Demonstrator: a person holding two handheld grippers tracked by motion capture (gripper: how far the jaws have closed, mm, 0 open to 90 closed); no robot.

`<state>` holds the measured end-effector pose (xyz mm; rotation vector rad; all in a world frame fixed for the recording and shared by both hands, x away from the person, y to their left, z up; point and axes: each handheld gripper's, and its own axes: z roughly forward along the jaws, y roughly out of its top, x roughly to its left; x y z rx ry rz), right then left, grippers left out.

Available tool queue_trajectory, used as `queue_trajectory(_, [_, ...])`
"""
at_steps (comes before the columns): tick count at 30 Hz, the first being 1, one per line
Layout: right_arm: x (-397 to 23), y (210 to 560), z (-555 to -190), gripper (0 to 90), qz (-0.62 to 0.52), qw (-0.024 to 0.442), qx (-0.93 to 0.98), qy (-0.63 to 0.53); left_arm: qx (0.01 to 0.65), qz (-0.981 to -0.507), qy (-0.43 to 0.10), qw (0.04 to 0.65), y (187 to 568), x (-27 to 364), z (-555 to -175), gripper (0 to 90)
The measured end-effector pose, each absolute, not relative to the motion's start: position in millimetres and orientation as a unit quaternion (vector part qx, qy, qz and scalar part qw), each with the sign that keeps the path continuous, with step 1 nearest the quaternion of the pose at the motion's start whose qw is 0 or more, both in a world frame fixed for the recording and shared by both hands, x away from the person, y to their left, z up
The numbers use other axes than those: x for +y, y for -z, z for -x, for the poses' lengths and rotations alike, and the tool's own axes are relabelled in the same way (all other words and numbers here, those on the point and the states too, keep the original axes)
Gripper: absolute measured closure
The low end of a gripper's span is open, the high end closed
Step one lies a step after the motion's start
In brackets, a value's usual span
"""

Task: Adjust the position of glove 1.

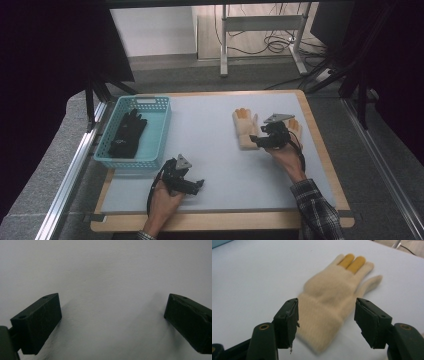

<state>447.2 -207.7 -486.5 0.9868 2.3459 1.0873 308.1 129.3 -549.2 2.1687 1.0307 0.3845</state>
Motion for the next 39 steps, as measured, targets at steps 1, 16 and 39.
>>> queue_trajectory(1, [-203, 485, -456, 34.0, -0.352, 0.187, 0.830, -0.390, 0.397, -0.836, -0.148, 0.347, 549, 129, -308, 1.6])
queue_trajectory(16, [-165, 512, -500, 22.3, -0.339, 0.193, 0.854, -0.344, 0.397, -0.837, -0.147, 0.348, 549, 129, -308, 1.8])
queue_trajectory(39, [-159, 477, -457, 61.7, -0.338, 0.197, 0.844, -0.366, 0.396, -0.837, -0.148, 0.346, 549, 130, -308, 1.9])
